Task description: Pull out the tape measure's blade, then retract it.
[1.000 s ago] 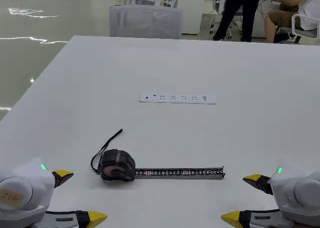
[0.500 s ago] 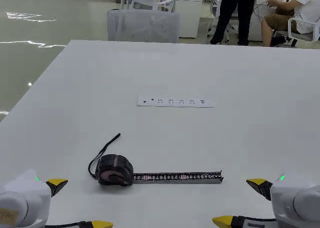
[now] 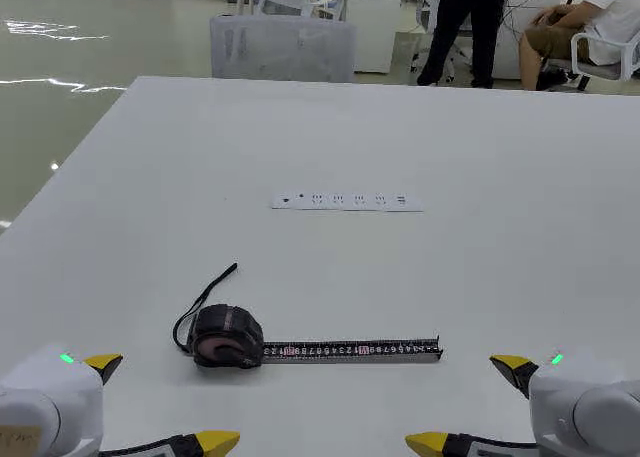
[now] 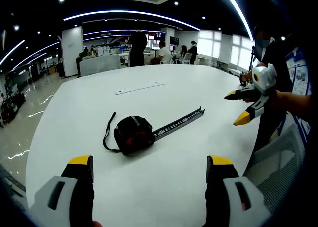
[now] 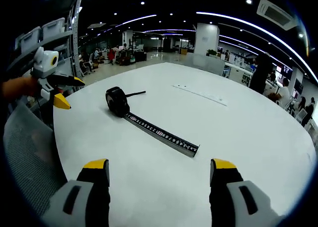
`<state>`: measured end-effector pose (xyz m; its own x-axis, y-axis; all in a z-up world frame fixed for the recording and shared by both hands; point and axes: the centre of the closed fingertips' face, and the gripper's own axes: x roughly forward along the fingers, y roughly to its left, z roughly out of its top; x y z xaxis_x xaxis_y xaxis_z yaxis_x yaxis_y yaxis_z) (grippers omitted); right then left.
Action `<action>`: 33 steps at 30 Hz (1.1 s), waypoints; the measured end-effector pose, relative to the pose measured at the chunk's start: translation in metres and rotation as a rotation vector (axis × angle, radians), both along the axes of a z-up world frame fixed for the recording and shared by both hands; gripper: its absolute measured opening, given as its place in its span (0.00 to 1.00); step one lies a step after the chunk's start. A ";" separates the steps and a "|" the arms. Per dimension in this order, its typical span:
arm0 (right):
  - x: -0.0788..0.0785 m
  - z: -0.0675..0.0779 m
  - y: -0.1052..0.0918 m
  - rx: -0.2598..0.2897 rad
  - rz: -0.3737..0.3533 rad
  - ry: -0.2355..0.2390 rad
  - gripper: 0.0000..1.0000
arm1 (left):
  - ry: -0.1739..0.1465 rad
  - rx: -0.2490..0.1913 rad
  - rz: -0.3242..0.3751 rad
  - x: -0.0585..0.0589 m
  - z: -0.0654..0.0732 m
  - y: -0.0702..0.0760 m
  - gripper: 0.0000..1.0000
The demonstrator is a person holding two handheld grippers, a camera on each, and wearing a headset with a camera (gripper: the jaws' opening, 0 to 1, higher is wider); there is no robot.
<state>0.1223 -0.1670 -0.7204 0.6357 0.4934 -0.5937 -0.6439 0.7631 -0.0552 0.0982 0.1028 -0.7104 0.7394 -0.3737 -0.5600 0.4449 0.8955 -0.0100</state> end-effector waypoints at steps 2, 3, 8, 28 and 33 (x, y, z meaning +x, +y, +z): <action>0.000 0.000 0.001 0.000 -0.003 -0.004 0.86 | 0.004 -0.005 0.005 -0.002 0.000 -0.002 0.93; 0.000 0.000 0.000 0.000 -0.005 -0.005 0.87 | 0.005 -0.008 0.010 -0.002 -0.001 -0.002 0.94; -0.001 -0.001 0.001 0.008 -0.019 0.002 0.90 | 0.000 -0.006 0.032 -0.005 -0.001 -0.003 0.98; -0.005 0.003 0.008 0.036 -0.053 0.011 0.93 | -0.037 -0.034 0.104 0.005 0.006 -0.020 0.99; -0.004 0.004 0.008 0.037 -0.052 0.007 0.94 | -0.037 -0.033 0.109 0.006 0.005 -0.025 0.99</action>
